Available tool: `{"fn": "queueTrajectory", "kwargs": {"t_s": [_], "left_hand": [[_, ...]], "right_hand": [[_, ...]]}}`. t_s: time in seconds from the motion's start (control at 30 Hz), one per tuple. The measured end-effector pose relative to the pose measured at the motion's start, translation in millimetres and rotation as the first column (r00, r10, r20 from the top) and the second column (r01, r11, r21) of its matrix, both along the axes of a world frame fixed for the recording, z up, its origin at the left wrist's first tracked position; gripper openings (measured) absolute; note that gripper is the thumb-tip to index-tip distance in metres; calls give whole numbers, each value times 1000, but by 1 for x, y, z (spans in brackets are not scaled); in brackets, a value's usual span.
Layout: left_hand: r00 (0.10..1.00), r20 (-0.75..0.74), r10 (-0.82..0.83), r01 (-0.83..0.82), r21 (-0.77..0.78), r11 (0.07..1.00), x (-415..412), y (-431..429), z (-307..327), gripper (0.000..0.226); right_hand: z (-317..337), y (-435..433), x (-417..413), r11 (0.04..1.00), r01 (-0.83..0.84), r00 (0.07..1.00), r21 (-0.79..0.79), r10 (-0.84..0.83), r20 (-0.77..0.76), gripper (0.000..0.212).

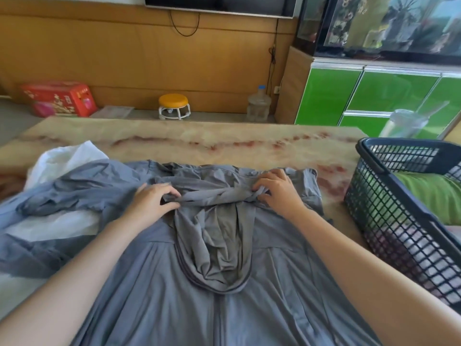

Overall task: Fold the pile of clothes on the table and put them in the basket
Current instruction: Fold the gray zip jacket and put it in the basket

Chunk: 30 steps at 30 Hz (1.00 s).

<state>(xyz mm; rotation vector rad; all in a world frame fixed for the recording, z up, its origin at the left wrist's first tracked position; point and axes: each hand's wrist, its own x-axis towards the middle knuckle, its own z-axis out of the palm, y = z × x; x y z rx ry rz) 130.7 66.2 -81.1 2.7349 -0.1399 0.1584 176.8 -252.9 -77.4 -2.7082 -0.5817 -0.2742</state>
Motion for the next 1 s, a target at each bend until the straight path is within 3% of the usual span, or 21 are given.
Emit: {"fn": "queueTrajectory", "kwargs": {"t_s": [0.07,0.17,0.23,0.3,0.37,0.43,0.5,0.57,0.67,0.77,0.87,1.0], "left_hand": [[996,77,49,-44,-68,997,6,3,0,14],[970,116,215,-164,-343,925,13,-3,19,20],[961,53,272,-228,-408,884,24,-5,31,22],[964,-88,252,-267,-331,905,37,-2,34,15],[954,-159,255,-285,-215,934,38,3,28,13],[968,-47,247,-251,-82,965,32,5,21,15],[986,21,166,-161,-141,977,21,-2,19,10],[997,-62,35,-52,-283,958,8,-9,18,14],[980,-164,-115,87,-168,982,-7,-13,11,41],[976,-162,-146,142,-39,989,-15,-10,0,47],[990,-65,-121,117,-61,991,-18,-7,-7,39],[1000,27,-9,11,-74,997,-17,1,-6,9]], "right_hand": [[5,-2,4,984,4,999,176,3,-42,9],[23,1,9,914,49,991,403,6,-135,20],[36,6,13,879,112,981,463,-23,-193,23],[38,11,20,897,165,971,411,-75,-227,27],[31,17,27,945,221,956,240,-161,-246,29],[20,23,28,960,255,942,113,-220,-253,26],[14,28,23,972,223,954,73,-202,-222,32],[11,32,18,984,163,973,70,-149,-175,32],[8,33,13,993,90,983,74,-77,-167,30],[6,33,12,995,71,981,73,-57,-183,29],[3,33,12,988,112,981,110,-92,-174,24],[-2,34,12,962,171,976,215,-134,-173,15]]}}
